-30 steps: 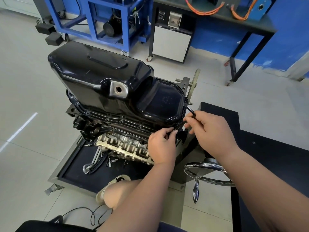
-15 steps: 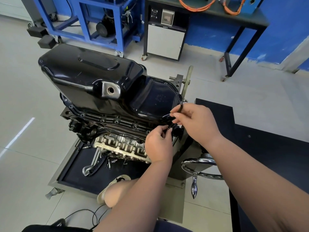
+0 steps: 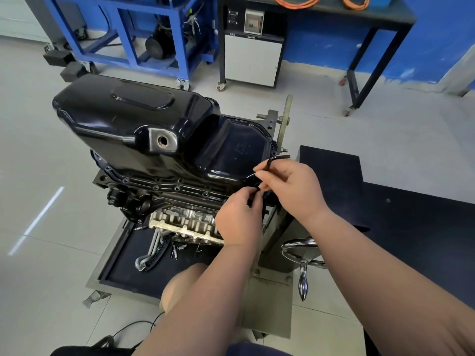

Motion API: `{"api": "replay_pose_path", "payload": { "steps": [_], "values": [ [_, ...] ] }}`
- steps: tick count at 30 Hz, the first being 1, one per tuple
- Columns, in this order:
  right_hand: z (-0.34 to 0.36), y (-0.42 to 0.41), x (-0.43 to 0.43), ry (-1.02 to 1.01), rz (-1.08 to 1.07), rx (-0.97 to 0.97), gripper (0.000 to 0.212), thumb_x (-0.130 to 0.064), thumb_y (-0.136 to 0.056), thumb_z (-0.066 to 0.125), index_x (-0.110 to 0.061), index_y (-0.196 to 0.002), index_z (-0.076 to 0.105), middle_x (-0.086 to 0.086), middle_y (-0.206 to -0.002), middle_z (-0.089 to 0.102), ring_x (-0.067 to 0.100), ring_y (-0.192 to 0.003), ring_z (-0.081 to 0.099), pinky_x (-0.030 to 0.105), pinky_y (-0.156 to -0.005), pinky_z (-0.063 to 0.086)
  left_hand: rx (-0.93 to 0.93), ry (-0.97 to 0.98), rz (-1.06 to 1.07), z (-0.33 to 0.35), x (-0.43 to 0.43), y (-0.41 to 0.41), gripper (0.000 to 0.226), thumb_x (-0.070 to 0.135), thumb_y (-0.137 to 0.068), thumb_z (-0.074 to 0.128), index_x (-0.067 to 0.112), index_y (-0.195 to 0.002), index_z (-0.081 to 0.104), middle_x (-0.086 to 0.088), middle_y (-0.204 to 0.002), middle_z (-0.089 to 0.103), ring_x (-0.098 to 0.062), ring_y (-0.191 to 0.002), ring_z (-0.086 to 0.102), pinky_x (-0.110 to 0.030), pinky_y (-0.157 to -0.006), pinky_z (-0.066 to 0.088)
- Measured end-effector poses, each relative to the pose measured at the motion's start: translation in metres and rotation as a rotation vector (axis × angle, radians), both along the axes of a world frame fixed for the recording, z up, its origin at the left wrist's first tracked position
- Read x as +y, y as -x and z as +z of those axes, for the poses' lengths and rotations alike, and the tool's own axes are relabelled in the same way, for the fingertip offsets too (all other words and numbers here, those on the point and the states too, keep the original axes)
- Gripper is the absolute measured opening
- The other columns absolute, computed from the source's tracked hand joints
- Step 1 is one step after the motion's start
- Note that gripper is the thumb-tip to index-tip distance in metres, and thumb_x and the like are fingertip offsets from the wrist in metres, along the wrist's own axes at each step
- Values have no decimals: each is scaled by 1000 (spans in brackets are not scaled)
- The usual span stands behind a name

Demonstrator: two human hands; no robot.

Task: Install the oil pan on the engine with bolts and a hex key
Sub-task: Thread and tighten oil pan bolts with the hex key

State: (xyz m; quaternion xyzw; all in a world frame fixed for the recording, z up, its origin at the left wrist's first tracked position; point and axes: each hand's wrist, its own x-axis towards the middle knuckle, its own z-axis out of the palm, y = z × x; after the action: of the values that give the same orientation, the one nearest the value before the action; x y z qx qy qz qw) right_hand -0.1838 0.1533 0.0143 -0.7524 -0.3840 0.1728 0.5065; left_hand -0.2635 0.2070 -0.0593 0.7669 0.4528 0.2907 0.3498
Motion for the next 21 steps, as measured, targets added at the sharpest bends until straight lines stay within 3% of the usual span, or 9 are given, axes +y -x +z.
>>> {"api": "replay_pose_path", "payload": {
  "steps": [2,5,10,12,16,21],
  "values": [
    [-1,-2,-1,51,37,-34,20,-6,-90,58,-20,-97,70,-10,-79,65,2,-69,65,13,-74,52,33,-36,-11,1,1,-1,20,35,-90,56,22,-93,71,4,-78,69,-13,-70,60,-25,-55,35],
    [-1,-4,-2,53,37,28,21,0,-90,57,-16,-92,70,-5,-81,68,5,-71,67,17,-72,55,64,-54,-7,2,1,-2,18,30,-89,56,20,-92,70,3,-77,68,-13,-64,54,-25,-54,31],
    [-3,-3,2,-1,26,134,8,-1,-85,65,-6,-86,71,-4,-72,69,5,-64,68,16,-61,54,4,-34,-26,4,-2,-1,12,28,-87,59,18,-91,66,3,-72,66,-14,-60,54,-28,-54,39],
    [-4,-3,4,-14,8,157,2,-3,-83,68,-2,-82,67,-1,-69,69,5,-60,68,15,-58,54,-19,-53,-32,6,-1,-1,12,28,-85,63,17,-91,64,4,-69,65,-13,-56,52,-25,-50,35],
    [-5,-3,5,-14,-21,172,18,-6,-81,70,8,-87,59,12,-76,69,6,-55,67,16,-56,54,47,-109,-56,12,4,-3,8,19,-82,64,14,-88,62,2,-64,63,-15,-52,48,-22,-46,26],
    [-5,-2,2,-7,73,142,19,0,-89,58,-7,-105,66,11,-89,69,7,-65,66,17,-66,55,102,-109,-75,12,8,-2,9,21,-85,60,13,-83,62,-1,-65,63,-16,-55,48,-26,-48,28]
  ]
}}
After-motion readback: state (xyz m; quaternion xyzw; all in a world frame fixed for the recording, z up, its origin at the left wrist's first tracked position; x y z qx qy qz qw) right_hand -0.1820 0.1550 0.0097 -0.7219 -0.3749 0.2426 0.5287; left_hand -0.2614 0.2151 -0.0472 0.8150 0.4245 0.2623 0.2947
